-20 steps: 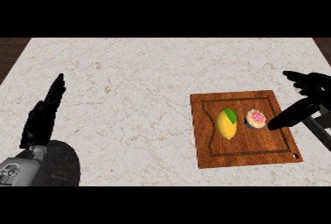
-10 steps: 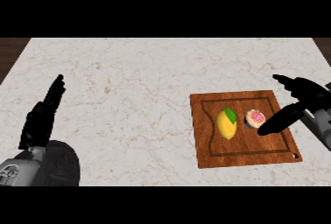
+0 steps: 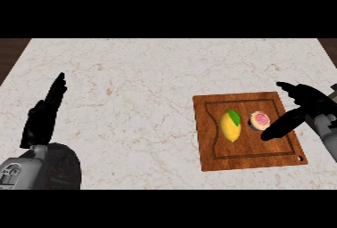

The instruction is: Pick the cupcake from the cutting board and place it in the tiered basket

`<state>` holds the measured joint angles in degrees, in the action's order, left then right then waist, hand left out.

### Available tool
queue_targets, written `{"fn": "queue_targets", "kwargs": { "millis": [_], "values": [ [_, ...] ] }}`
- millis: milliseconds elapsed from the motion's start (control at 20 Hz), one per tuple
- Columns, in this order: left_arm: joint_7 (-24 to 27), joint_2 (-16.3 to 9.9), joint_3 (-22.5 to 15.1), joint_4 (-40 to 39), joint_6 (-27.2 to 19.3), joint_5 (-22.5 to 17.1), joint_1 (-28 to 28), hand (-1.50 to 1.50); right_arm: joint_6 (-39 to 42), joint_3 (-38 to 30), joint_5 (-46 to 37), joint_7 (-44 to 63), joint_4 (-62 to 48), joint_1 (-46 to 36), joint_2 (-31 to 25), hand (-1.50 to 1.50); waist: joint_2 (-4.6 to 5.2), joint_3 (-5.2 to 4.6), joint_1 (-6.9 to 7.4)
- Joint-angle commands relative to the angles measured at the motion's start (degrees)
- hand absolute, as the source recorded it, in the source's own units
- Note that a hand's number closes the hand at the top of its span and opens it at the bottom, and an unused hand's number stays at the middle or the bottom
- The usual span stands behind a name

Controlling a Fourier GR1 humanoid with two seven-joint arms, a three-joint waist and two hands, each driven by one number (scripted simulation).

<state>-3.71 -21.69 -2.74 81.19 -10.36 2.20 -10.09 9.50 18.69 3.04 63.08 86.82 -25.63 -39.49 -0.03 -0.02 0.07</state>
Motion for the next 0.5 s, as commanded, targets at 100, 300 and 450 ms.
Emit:
{"fn": "queue_targets", "kwargs": {
  "millis": [100, 300, 450],
  "values": [
    [0.0, 0.6, 0.2, 2.5, 0.7, 1.6, 1.8, 0.0, 2.6, -1.0, -2.3, 4.6, -4.5, -1.1, 3.0, -1.5, 0.06, 0.01, 0.33],
    [1.7, 1.0, 1.7, 1.0, 2.0, 1.3, 2.0, 0.0, 2.4, -0.4, -5.1, 2.8, -7.0, -0.7, 6.6, -1.5, 0.09, 0.0, 0.31],
    [0.3, 2.6, 1.0, 3.4, 1.2, 2.9, 4.0, 0.0, 5.1, -3.7, -4.3, 2.2, -7.9, -1.5, 7.0, -1.5, 0.04, 0.01, 0.32]
  ]
}}
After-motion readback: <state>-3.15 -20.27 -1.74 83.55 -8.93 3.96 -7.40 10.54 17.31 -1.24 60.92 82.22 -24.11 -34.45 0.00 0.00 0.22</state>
